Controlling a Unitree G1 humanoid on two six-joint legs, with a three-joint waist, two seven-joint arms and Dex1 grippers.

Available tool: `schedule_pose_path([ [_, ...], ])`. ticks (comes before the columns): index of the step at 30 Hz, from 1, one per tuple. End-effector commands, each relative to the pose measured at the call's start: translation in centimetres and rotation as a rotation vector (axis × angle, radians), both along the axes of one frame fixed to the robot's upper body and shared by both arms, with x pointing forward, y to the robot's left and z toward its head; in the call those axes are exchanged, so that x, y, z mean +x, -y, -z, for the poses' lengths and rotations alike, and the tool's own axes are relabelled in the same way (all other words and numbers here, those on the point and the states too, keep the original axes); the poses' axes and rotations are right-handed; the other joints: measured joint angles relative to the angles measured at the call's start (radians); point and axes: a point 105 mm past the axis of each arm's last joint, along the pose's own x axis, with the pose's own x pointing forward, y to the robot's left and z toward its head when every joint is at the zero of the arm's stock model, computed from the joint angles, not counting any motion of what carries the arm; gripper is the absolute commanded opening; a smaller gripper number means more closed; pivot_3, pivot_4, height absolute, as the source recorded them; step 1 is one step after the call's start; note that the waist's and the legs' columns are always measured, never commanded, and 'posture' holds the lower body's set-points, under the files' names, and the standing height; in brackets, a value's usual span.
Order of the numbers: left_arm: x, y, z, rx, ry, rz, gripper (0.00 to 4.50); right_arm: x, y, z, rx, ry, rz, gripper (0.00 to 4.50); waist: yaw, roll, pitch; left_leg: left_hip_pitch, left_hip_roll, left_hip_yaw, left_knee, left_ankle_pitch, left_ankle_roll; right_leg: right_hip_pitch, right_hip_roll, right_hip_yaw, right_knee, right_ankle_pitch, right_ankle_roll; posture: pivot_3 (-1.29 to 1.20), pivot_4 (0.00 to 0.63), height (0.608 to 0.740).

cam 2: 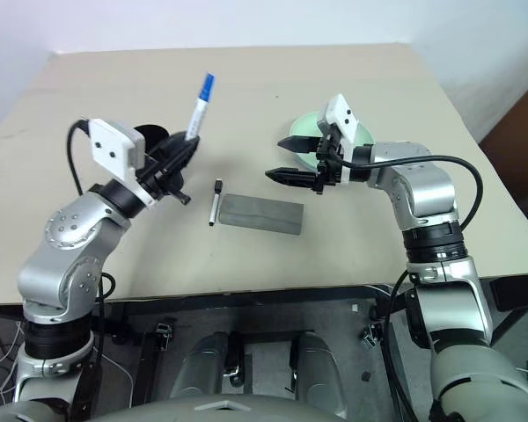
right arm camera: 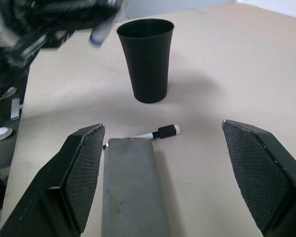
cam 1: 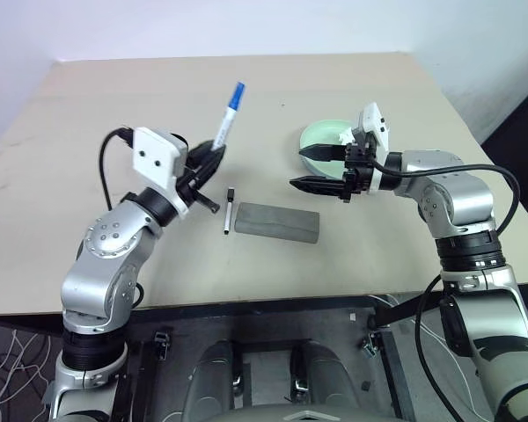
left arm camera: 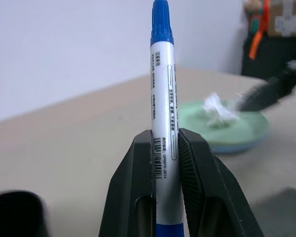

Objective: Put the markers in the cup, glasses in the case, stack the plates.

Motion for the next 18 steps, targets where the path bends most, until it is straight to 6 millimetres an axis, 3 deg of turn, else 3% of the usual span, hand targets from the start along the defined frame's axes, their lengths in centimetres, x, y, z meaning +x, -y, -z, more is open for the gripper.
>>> schedule_pose_path([
  [1, 0.0, -1.4, -2.8, -0.025, 0.130, -0.035, 0.36, -0.6, -0.1, -1.4, 0.028, 0.069, -0.008, 4.01, 0.000, 0.000, 0.000, 0.000, 0.000, 0.000, 0.000, 0.000, 0.000, 0.000, 0.000, 0.000, 0.000, 0.000, 0.000, 0.00, 0.150, 0.701],
  [8, 1.4, -4.1, -4.1, -0.037, 0.178, -0.115, 0.36, -0.8, -0.4, -1.1, 0.016, 0.073, -0.009, 4.01, 0.000, 0.000, 0.000, 0.000, 0.000, 0.000, 0.000, 0.000, 0.000, 0.000, 0.002, 0.000, 0.000, 0.000, 0.000, 0.00, 0.150, 0.701],
  [18, 2.9, -7.7, -1.6, -0.029, 0.114, -0.160, 0.36, -0.7, -0.1, -1.0, -0.001, 0.088, 0.005, 4.01, 0.000, 0.000, 0.000, 0.000, 0.000, 0.000, 0.000, 0.000, 0.000, 0.000, 0.002, 0.000, 0.000, 0.000, 0.001, 0.00, 0.150, 0.701],
])
